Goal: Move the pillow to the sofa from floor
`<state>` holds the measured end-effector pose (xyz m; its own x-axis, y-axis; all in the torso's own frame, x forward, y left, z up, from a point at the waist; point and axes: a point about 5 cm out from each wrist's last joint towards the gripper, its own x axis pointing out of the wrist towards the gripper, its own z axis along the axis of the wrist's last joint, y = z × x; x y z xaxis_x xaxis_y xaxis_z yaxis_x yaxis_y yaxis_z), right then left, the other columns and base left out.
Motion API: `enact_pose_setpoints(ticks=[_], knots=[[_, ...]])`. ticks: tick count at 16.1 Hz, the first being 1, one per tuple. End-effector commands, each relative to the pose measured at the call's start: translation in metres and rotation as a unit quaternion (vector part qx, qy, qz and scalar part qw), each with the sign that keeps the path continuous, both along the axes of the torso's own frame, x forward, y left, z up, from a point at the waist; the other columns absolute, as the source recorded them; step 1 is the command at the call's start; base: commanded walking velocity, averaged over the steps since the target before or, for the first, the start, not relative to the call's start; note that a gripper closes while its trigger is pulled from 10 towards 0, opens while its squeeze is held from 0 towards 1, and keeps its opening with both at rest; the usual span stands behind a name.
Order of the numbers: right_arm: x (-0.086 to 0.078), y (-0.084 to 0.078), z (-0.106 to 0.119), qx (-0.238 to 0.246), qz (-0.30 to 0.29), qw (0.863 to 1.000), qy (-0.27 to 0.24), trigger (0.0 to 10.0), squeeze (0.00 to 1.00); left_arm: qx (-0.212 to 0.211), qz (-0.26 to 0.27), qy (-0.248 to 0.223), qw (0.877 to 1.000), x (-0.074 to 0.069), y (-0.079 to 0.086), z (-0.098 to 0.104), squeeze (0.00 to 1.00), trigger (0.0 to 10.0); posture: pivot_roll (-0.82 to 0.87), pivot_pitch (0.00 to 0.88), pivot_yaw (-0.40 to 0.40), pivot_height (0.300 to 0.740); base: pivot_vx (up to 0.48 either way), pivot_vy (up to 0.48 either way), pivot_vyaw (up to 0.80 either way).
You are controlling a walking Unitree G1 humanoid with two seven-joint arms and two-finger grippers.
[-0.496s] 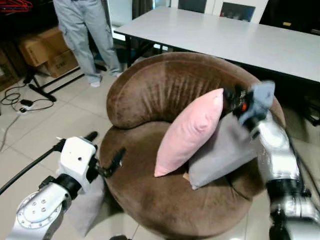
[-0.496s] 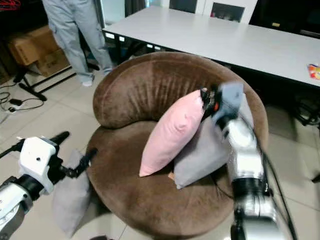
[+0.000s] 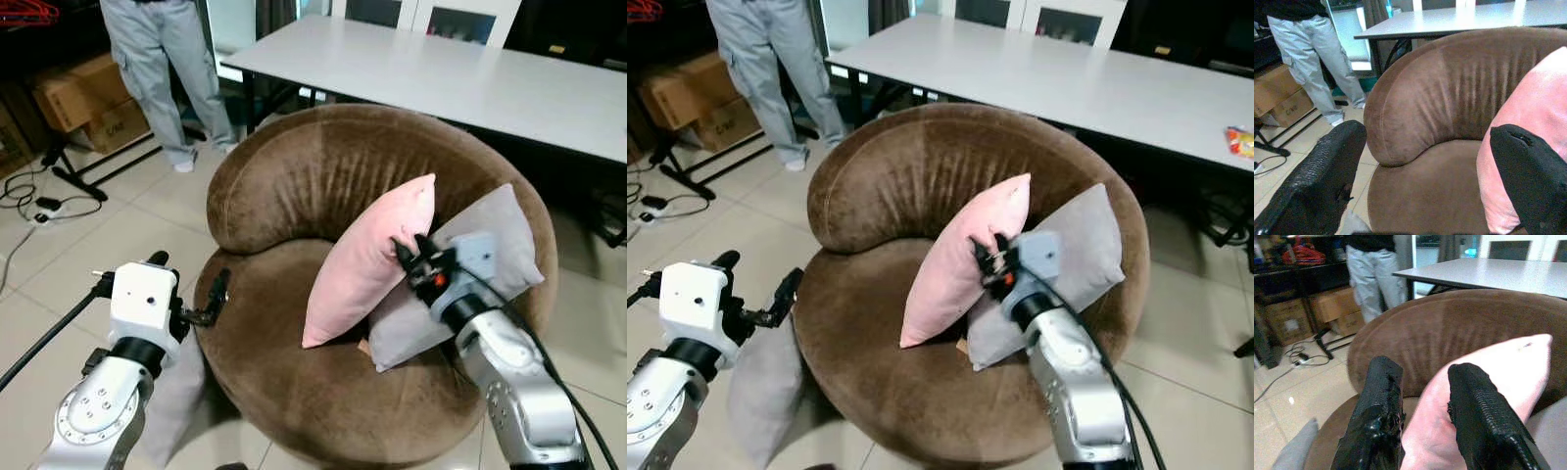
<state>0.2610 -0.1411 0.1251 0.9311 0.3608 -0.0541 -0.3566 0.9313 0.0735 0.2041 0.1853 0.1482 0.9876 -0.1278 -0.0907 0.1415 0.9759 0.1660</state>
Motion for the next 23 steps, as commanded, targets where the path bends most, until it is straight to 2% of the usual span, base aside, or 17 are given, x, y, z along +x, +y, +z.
enact_pose_setpoints(ticks=[1, 6, 12, 14, 17, 20, 23], knots=[[-0.003, 0.004, 0.004, -0.012, 0.015, 1.000, 0.001, 10.0, 0.00, 0.004, 0.013, -0.005, 1.000, 0.000, 0.004, 0.000, 0.00, 10.0, -0.02, 0.000, -0.036, 0.740, 0.000, 0.289, 0.54], [-0.005, -0.001, 0.005, -0.020, 0.019, 0.999, 0.017, 10.0, 0.00, 0.003, 0.021, -0.005, 1.000, -0.003, 0.006, -0.001, 0.00, 10.0, -0.02, 0.000, -0.041, 0.740, 0.000, 0.294, 0.80], [-0.003, 0.001, 0.001, -0.010, -0.022, 0.999, 0.046, 10.0, 0.00, 0.013, 0.034, -0.001, 0.999, -0.001, 0.011, -0.004, 0.00, 10.0, -0.01, 0.000, -0.045, 0.740, 0.000, 0.343, 0.00], [-0.001, 0.000, -0.001, 0.004, -0.053, 0.997, 0.053, 10.0, 0.00, 0.015, 0.036, -0.003, 0.999, -0.001, 0.011, -0.003, 0.00, 10.0, -0.01, 0.000, -0.048, 0.740, 0.000, 0.362, 0.00], [0.000, -0.003, -0.007, -0.003, -0.082, 0.995, 0.062, 10.0, 0.00, 0.014, 0.041, -0.007, 0.999, -0.001, 0.012, -0.003, 0.00, 10.0, -0.01, 0.000, -0.052, 0.740, 0.000, 0.361, 0.00], [-0.002, -0.001, -0.006, 0.015, -0.075, 0.995, 0.064, 10.0, 0.00, -0.002, 0.059, -0.019, 0.998, 0.001, 0.012, -0.003, 0.00, 10.0, -0.01, 0.000, -0.051, 0.740, 0.000, 0.110, 0.00], [0.000, -0.001, -0.005, 0.011, -0.078, 0.995, 0.061, 10.0, 0.00, 0.000, 0.061, -0.019, 0.998, 0.003, 0.011, -0.003, 0.00, 10.0, -0.01, 0.000, -0.053, 0.740, 0.000, 0.000, 0.00]])
